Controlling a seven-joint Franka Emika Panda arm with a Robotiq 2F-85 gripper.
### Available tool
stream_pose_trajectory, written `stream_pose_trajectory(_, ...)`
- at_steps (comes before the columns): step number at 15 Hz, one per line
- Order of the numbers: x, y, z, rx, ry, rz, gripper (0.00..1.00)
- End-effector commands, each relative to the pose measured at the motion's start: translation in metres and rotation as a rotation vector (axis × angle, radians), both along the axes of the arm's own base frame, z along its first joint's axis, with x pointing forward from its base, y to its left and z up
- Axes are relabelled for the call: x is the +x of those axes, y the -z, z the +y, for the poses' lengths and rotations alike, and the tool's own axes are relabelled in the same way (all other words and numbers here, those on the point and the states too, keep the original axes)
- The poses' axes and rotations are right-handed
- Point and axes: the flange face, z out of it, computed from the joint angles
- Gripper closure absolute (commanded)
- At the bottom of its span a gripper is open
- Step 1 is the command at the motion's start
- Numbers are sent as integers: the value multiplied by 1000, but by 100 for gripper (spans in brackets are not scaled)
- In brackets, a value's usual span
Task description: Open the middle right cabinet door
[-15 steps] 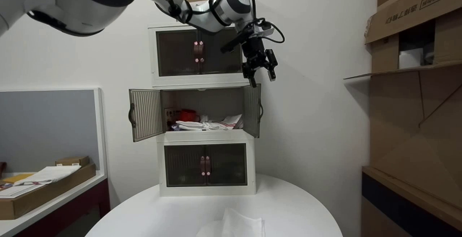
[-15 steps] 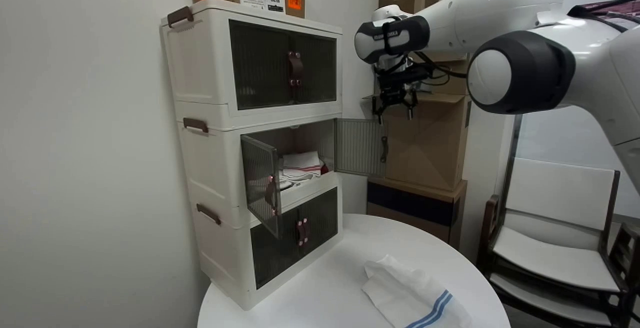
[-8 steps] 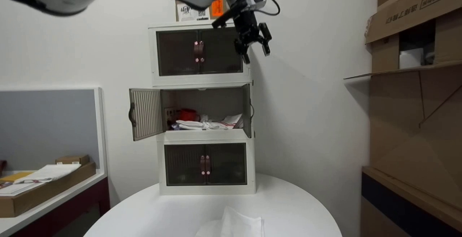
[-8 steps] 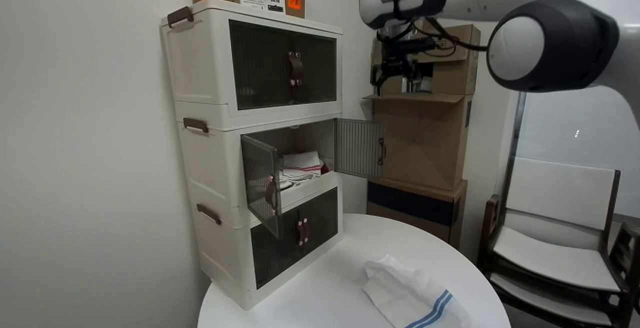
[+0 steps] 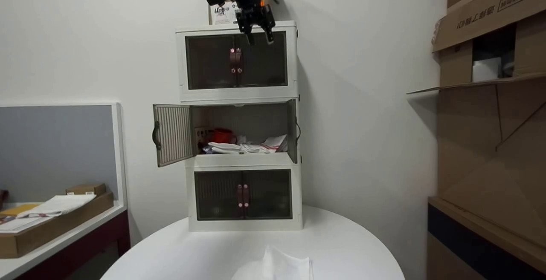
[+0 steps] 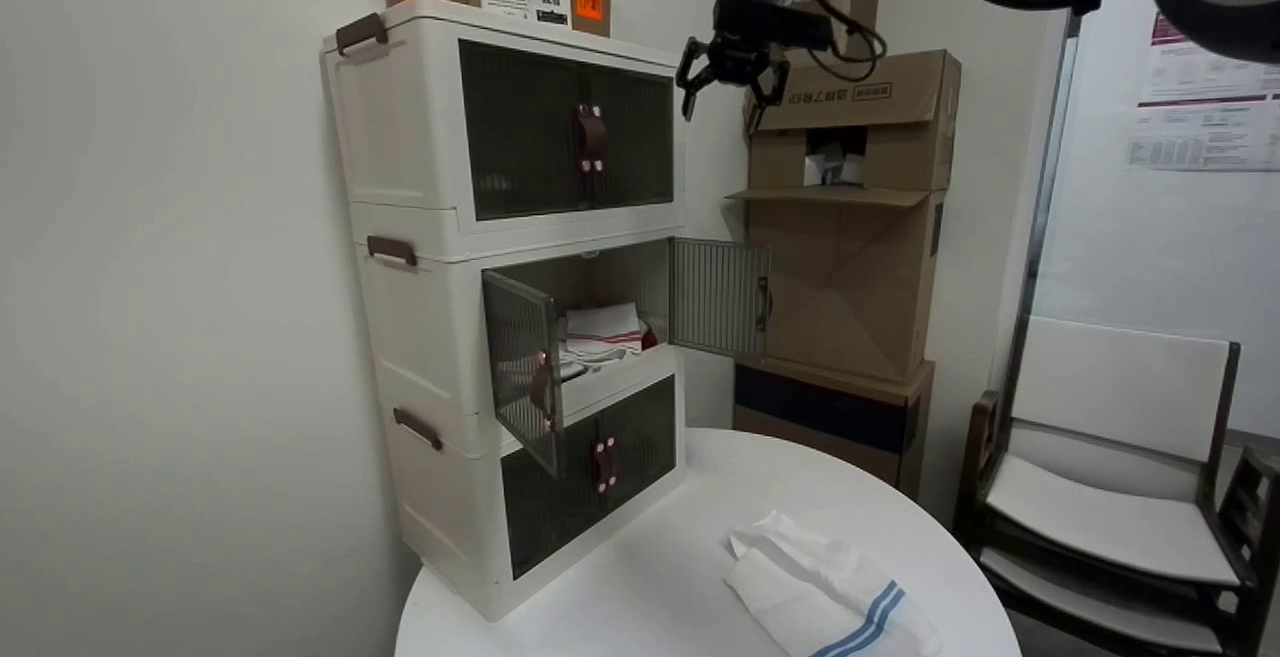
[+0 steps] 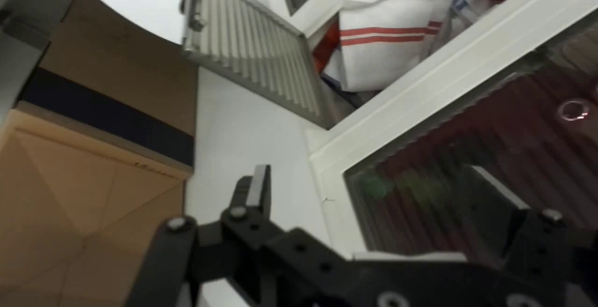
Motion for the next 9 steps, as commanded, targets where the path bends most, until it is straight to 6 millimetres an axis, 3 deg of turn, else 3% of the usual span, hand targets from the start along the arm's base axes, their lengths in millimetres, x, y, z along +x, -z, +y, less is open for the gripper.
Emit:
stream_pose_trajectory(1, 5, 48, 27, 175, 23, -95, 0)
stream_pose_trajectory(5, 1, 122, 28, 219, -16, -70, 0)
stream_pose_trajectory(9, -45, 169, 12, 98, -117, 82, 0)
